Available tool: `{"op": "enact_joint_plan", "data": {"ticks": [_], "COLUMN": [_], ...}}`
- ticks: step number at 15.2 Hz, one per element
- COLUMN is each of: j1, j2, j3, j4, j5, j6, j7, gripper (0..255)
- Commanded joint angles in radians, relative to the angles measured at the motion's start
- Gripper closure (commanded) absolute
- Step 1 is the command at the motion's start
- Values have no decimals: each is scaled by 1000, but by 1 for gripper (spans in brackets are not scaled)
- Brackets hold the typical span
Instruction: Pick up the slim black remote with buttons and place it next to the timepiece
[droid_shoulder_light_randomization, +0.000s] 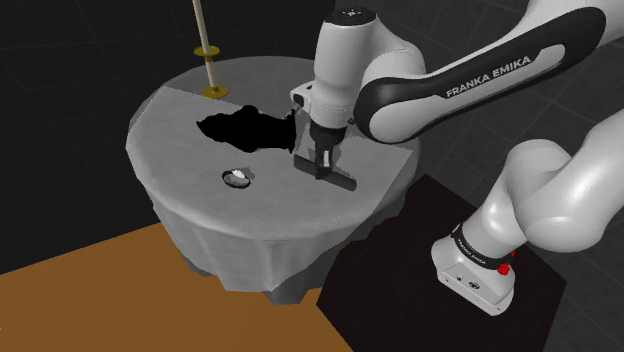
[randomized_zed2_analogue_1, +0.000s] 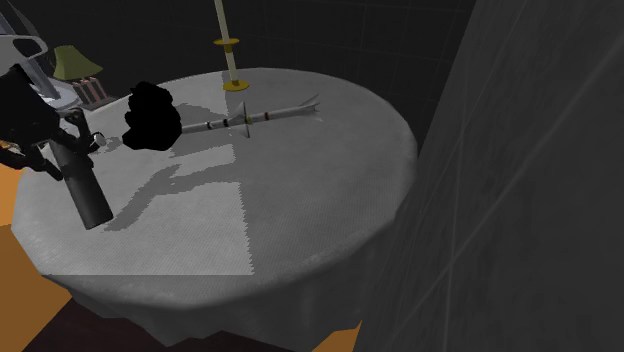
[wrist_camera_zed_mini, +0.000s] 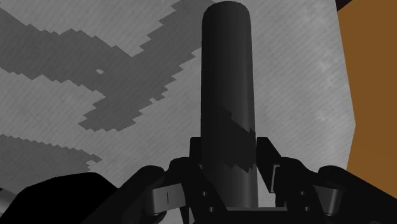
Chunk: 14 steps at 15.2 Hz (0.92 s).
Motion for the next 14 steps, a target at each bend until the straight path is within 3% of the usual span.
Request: {"op": "enact_joint_plan", "data": {"ticks": [1, 9, 14], "j1": [-2, -8, -8], "j2": [19, 96, 101], "j3": [1, 6, 6], "j4": [-13, -59, -61], "j5": [-4, -25, -26], "j6": [34, 155, 162], "j7": [4, 25, 27], "gripper": [255, 255, 255]}}
